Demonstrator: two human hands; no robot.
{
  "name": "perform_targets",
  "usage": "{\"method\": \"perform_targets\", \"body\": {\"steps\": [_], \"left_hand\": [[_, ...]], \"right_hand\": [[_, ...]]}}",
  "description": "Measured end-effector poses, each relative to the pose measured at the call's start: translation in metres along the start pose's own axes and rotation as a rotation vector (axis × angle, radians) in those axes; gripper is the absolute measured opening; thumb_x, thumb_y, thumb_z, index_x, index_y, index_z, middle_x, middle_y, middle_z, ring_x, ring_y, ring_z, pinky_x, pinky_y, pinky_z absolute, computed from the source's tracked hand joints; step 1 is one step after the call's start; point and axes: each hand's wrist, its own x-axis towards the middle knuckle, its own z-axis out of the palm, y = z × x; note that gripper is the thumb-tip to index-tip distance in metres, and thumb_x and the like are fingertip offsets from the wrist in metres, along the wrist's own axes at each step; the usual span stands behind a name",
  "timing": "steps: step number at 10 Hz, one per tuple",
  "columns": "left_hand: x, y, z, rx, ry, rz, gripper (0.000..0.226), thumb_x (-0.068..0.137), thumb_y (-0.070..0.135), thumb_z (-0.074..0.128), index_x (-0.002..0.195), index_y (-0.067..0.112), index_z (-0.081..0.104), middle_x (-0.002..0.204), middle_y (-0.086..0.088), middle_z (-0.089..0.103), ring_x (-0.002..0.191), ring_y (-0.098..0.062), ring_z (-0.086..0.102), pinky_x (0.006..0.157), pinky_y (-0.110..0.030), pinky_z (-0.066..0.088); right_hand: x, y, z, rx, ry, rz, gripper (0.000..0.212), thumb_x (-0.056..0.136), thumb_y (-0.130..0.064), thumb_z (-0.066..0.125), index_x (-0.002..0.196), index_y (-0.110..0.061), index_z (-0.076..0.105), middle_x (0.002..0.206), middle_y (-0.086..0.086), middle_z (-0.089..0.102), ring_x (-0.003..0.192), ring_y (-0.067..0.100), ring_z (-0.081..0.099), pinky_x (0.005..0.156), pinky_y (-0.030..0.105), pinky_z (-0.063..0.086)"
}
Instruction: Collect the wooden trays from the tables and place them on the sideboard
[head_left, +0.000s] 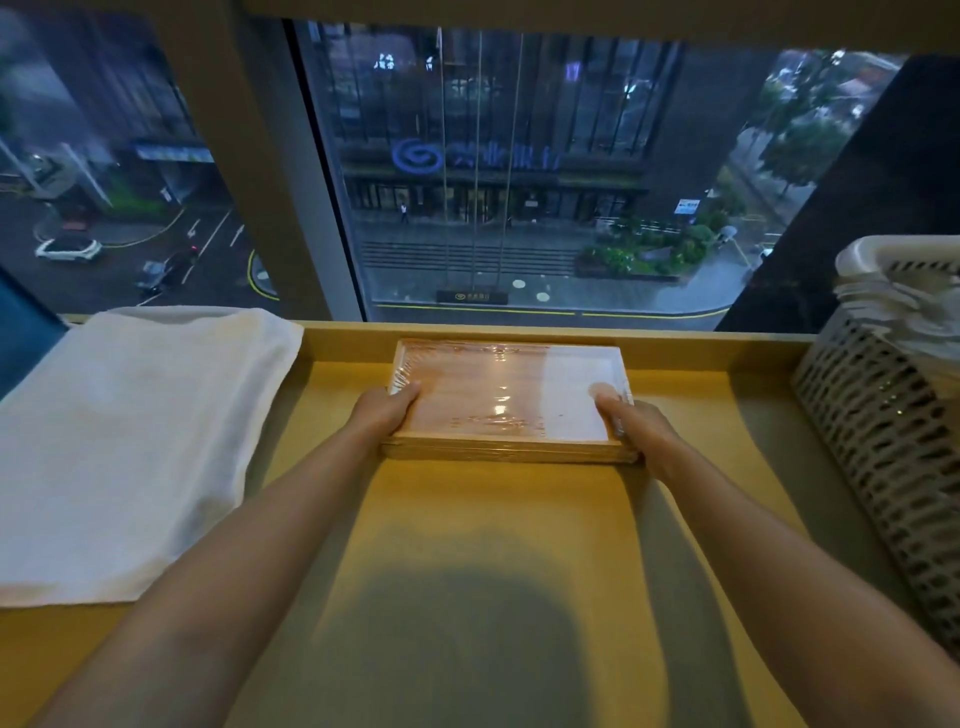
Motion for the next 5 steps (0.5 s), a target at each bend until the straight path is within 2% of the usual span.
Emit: {"method": "perform_targets", "body": {"steps": [1, 2, 3, 4, 5], "left_hand": [[-0.006, 0.003, -0.002, -0.088, -0.048, -0.034, 0.049, 0.09, 0.037, 0.051, 0.123, 0.001, 0.053, 0.091, -0.005, 0.063, 0.065, -0.013, 0.054, 0.046, -0.016, 0.039], [-0.01, 0.003, -0.006, -0.245, -0.09, -0.08, 0.043, 0.09, 0.037, 0.05, 0.117, 0.004, 0.056, 0.074, 0.001, 0.059, 0.063, -0.012, 0.056, 0.044, -0.02, 0.041], [-0.016, 0.008, -0.011, -0.348, -0.104, -0.096, 0.04, 0.09, 0.039, 0.048, 0.113, 0.008, 0.059, 0.075, -0.001, 0.061, 0.066, -0.015, 0.058, 0.048, -0.024, 0.042], [-0.018, 0.013, -0.016, -0.277, -0.078, -0.034, 0.046, 0.093, 0.04, 0.043, 0.121, 0.006, 0.055, 0.089, -0.003, 0.064, 0.072, -0.015, 0.059, 0.048, -0.023, 0.042], [-0.023, 0.016, -0.025, -0.103, 0.054, 0.107, 0.059, 0.095, 0.042, 0.035, 0.141, 0.006, 0.03, 0.144, -0.016, 0.04, 0.127, -0.031, 0.043, 0.092, -0.039, 0.046]], "right_hand": [[-0.002, -0.003, -0.001, 0.001, -0.025, 0.011, 0.029, 0.088, -0.042, 0.053, 0.099, -0.016, 0.051, 0.081, 0.0, 0.059, 0.074, 0.014, 0.057, 0.055, 0.024, 0.042], [-0.004, -0.002, -0.002, -0.021, -0.041, -0.013, 0.03, 0.09, -0.043, 0.05, 0.104, -0.017, 0.049, 0.078, -0.004, 0.055, 0.07, 0.011, 0.052, 0.053, 0.022, 0.039], [-0.011, -0.002, -0.006, -0.044, -0.051, -0.077, 0.049, 0.092, -0.043, 0.045, 0.132, -0.014, 0.043, 0.107, 0.001, 0.058, 0.084, 0.013, 0.055, 0.076, 0.027, 0.043], [-0.016, -0.006, -0.006, -0.098, -0.026, -0.103, 0.058, 0.095, -0.041, 0.039, 0.143, -0.009, 0.03, 0.145, 0.013, 0.04, 0.126, 0.03, 0.045, 0.097, 0.037, 0.038], [-0.029, -0.018, 0.003, -0.206, 0.094, -0.166, 0.061, 0.096, -0.04, 0.037, 0.145, -0.007, 0.022, 0.15, 0.019, 0.031, 0.135, 0.036, 0.034, 0.11, 0.046, 0.033]]}}
